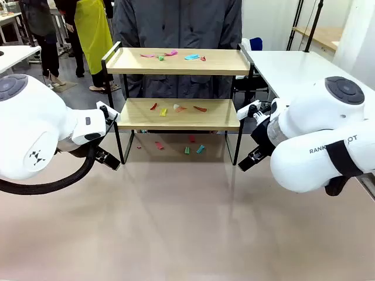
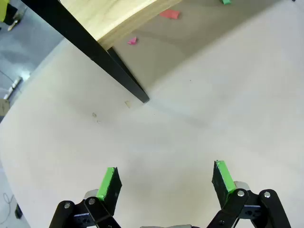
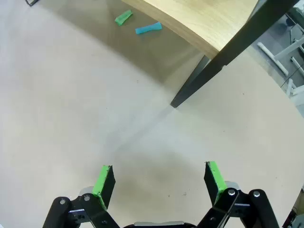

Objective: Clean the shelf.
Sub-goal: Pick up the Duster handed by the human.

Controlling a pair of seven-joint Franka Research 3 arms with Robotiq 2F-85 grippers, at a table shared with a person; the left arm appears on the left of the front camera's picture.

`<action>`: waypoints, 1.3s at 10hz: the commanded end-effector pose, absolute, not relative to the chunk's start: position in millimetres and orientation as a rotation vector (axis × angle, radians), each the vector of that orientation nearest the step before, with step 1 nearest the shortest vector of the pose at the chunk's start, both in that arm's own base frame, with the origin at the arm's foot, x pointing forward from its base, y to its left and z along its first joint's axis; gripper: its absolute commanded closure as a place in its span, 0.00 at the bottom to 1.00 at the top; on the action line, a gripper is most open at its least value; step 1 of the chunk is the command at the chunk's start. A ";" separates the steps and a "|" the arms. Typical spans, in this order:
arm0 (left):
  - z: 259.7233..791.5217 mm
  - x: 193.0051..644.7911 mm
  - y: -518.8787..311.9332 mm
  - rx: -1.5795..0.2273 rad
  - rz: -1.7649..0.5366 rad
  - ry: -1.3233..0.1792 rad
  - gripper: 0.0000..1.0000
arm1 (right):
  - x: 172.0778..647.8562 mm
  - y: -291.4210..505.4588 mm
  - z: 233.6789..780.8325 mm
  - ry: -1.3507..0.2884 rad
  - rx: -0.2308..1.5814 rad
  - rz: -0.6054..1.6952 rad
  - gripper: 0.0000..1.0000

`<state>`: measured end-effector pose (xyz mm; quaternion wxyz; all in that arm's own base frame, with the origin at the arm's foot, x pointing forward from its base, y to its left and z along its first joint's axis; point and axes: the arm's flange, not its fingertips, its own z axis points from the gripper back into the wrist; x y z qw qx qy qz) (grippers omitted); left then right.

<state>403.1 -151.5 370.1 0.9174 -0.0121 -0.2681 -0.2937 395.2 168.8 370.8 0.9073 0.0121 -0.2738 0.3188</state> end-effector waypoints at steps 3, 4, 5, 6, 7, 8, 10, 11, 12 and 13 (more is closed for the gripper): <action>370.2 403.0 -151.5 -0.025 -0.604 -0.552 0.00 | 395.2 168.9 370.8 -0.565 0.025 0.658 0.00; 370.2 403.0 -151.5 -0.025 -0.604 -0.552 0.00 | 395.2 168.9 370.8 -0.565 0.025 0.658 0.00; 370.2 403.0 -151.5 -0.025 -0.604 -0.552 0.00 | 395.2 168.9 370.8 -0.565 0.025 0.658 0.00; 370.2 403.0 -151.5 -0.025 -0.604 -0.552 0.00 | 395.2 168.9 370.8 -0.565 0.025 0.658 0.00; 370.2 403.0 -151.5 -0.025 -0.604 -0.552 0.00 | 395.2 168.9 370.8 -0.565 0.025 0.658 0.00; 370.2 403.0 -151.5 -0.025 -0.604 -0.552 0.00 | 395.2 168.9 370.8 -0.565 0.025 0.658 0.00; 370.1 403.0 -151.8 -0.025 -0.605 -0.551 0.00 | 395.1 169.0 370.7 -0.565 0.024 0.659 0.00; 392.1 405.2 -145.4 -0.057 -0.615 -0.565 0.00 | 397.3 162.9 396.9 -0.601 0.046 0.659 0.00; 416.0 415.9 -134.8 -0.086 -0.638 -0.564 0.00 | 401.0 155.2 426.1 -0.650 0.055 0.640 0.00; 432.9 418.2 -118.3 -0.133 -0.668 -0.556 0.00 | 399.5 140.6 451.0 -0.685 0.087 0.643 0.00</action>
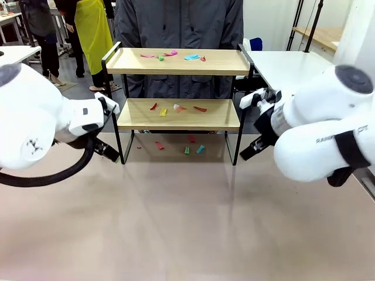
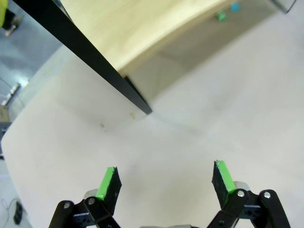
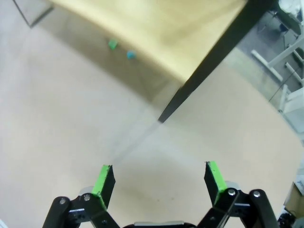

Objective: Clean the shelf.
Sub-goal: Pick up the Duster handed by the human.

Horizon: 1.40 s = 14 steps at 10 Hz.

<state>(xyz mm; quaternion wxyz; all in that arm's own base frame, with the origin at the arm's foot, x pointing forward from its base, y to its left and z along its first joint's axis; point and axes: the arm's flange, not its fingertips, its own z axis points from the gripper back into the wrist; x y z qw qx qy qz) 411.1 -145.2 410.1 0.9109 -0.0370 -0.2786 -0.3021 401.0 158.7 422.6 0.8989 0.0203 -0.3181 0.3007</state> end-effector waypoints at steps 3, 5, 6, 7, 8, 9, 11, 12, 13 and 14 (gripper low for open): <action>465.4 431.6 -53.7 -0.326 -0.896 -0.587 0.00 | 402.0 69.9 493.3 -0.791 0.207 0.716 0.00; 447.6 453.4 -5.1 -0.440 -1.085 -0.675 0.00 | 425.4 10.5 492.0 -0.821 0.299 0.850 0.00; 437.5 466.3 14.2 -0.516 -1.134 -0.710 0.00 | 439.5 -14.7 486.0 -0.835 0.356 0.875 0.00; 423.4 470.6 26.9 -0.553 -1.152 -0.761 0.00 | 451.8 -36.9 473.9 -0.843 0.398 0.902 0.00; 418.7 472.5 29.3 -0.562 -1.144 -0.833 0.00 | 461.6 -49.8 462.3 -0.873 0.424 0.913 0.00; 421.7 474.6 28.0 -0.599 -1.101 -0.866 0.00 | 469.4 -54.9 454.9 -0.883 0.492 0.862 0.00; 434.0 445.4 32.0 -0.498 -1.116 -0.806 0.00 | 431.7 -45.7 469.2 -0.854 0.356 0.876 0.00; 434.0 445.4 32.0 -0.498 -1.116 -0.806 0.00 | 431.7 -45.7 469.2 -0.854 0.356 0.876 0.00; 434.0 445.4 32.0 -0.498 -1.116 -0.806 0.00 | 431.7 -45.7 469.2 -0.854 0.356 0.876 0.00; 434.0 445.4 32.0 -0.498 -1.116 -0.806 0.00 | 431.7 -45.7 469.2 -0.854 0.356 0.876 0.00</action>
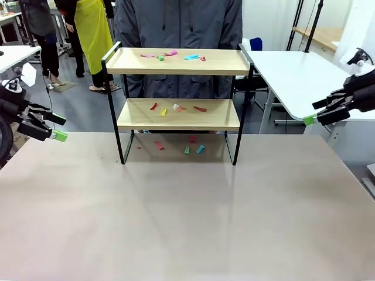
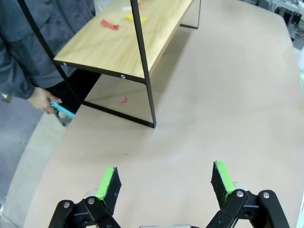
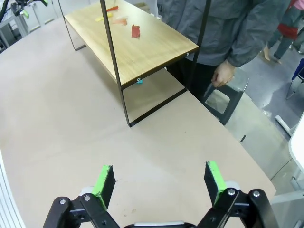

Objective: Clean the shelf.
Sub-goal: Pick up the Duster handed by the human.

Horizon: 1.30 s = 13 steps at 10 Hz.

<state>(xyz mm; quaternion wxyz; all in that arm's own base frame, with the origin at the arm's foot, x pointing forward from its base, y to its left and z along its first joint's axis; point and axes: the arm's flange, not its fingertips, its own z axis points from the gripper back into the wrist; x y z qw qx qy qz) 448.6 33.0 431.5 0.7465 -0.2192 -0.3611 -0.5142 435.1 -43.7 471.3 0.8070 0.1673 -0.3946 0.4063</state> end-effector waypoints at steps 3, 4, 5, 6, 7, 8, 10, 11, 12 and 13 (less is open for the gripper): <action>414.7 492.2 67.3 -0.611 -1.120 -0.880 0.00 | 467.6 -104.4 461.5 -0.976 0.501 0.852 0.00; 406.0 502.8 78.2 -0.693 -1.117 -0.972 0.00 | 478.3 -125.9 455.3 -1.027 0.537 0.847 0.00; 394.4 510.5 94.3 -0.752 -1.107 -1.045 0.00 | 487.8 -145.8 446.3 -1.063 0.564 0.838 0.00; 388.8 521.7 117.1 -0.808 -1.103 -1.163 0.00 | 499.8 -167.6 440.5 -1.102 0.597 0.833 0.00; 383.5 528.1 136.5 -0.804 -1.075 -1.231 0.00 | 507.8 -184.2 434.1 -1.135 0.609 0.824 0.00; 375.6 532.8 151.9 -0.826 -1.075 -1.277 0.00 | 515.2 -197.4 427.4 -1.163 0.634 0.832 0.00; 360.6 546.7 168.8 -0.871 -1.049 -1.342 0.00 | 536.0 -217.7 415.4 -1.220 0.680 0.834 0.00; 356.9 554.2 173.0 -0.870 -1.031 -1.376 0.00 | 544.6 -223.3 410.2 -1.245 0.690 0.831 0.00; 353.6 555.6 175.4 -0.876 -1.022 -1.391 0.00 | 548.9 -225.9 402.4 -1.254 0.697 0.830 0.00; 354.3 555.7 177.1 -0.881 -1.033 -1.397 0.00 | 551.5 -227.3 396.9 -1.258 0.702 0.823 0.00</action>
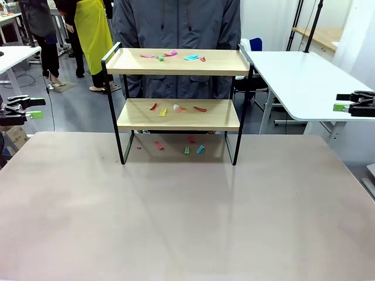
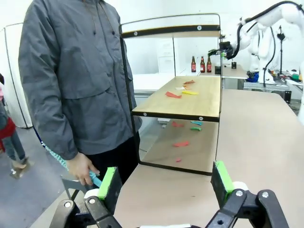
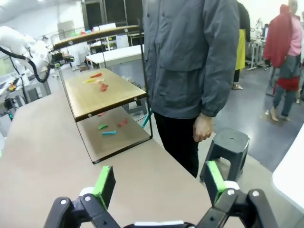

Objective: Clean the shelf.
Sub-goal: Pick up the Duster handed by the human.

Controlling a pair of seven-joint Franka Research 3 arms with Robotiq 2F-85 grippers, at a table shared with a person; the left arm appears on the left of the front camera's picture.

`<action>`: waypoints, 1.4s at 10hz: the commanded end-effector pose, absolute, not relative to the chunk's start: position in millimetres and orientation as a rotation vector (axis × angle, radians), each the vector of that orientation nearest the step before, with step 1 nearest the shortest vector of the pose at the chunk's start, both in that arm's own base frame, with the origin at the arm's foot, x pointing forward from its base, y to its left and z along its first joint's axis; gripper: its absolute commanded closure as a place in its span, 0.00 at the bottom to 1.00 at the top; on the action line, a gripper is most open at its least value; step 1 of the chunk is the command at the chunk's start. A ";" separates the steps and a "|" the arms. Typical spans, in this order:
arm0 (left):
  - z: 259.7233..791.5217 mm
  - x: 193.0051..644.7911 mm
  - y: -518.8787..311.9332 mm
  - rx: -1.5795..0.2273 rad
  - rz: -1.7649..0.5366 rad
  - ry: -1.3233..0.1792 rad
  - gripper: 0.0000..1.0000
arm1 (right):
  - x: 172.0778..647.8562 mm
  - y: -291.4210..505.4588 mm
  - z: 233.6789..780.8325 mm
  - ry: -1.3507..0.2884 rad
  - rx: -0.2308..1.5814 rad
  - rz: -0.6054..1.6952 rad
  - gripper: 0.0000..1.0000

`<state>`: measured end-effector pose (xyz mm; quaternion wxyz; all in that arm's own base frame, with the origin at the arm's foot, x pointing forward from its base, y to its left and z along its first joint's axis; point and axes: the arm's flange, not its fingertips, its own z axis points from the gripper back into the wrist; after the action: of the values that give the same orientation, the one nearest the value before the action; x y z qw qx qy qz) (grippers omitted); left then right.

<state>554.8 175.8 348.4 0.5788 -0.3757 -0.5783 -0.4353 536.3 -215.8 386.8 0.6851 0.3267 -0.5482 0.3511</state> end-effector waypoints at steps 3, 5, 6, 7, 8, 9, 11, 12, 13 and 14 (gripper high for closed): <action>350.6 558.5 172.2 -0.902 -1.038 -1.396 0.00 | 557.0 -231.5 388.7 -1.269 0.702 0.836 0.00; 351.8 562.1 171.4 -0.911 -1.057 -1.391 0.00 | 554.3 -230.3 391.5 -1.277 0.697 0.837 0.00; 349.9 561.2 169.9 -0.918 -1.062 -1.389 0.00 | 554.2 -230.3 390.9 -1.276 0.694 0.837 0.00; 349.1 561.1 169.6 -0.920 -1.068 -1.387 0.00 | 554.1 -230.8 390.8 -1.273 0.695 0.839 0.00; 349.7 560.2 168.7 -0.925 -1.069 -1.387 0.00 | 553.7 -230.7 390.3 -1.270 0.697 0.837 0.00; 351.1 560.2 168.5 -0.927 -1.063 -1.403 0.00 | 552.9 -230.7 390.8 -1.265 0.691 0.840 0.00; 351.2 559.5 167.5 -0.921 -1.043 -1.367 0.00 | 555.8 -232.9 389.4 -1.265 0.727 0.808 0.00; 351.2 559.5 167.5 -0.921 -1.043 -1.367 0.00 | 555.8 -232.9 389.4 -1.265 0.727 0.808 0.00; 351.2 559.5 167.5 -0.921 -1.043 -1.367 0.00 | 555.8 -232.9 389.4 -1.265 0.727 0.808 0.00; 351.2 559.5 167.5 -0.921 -1.043 -1.367 0.00 | 555.8 -232.9 389.4 -1.265 0.727 0.808 0.00</action>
<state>559.2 167.9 351.2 0.5604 -0.3911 -0.5805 -0.4427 555.2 -233.8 388.3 0.6722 0.3233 -0.5610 0.3591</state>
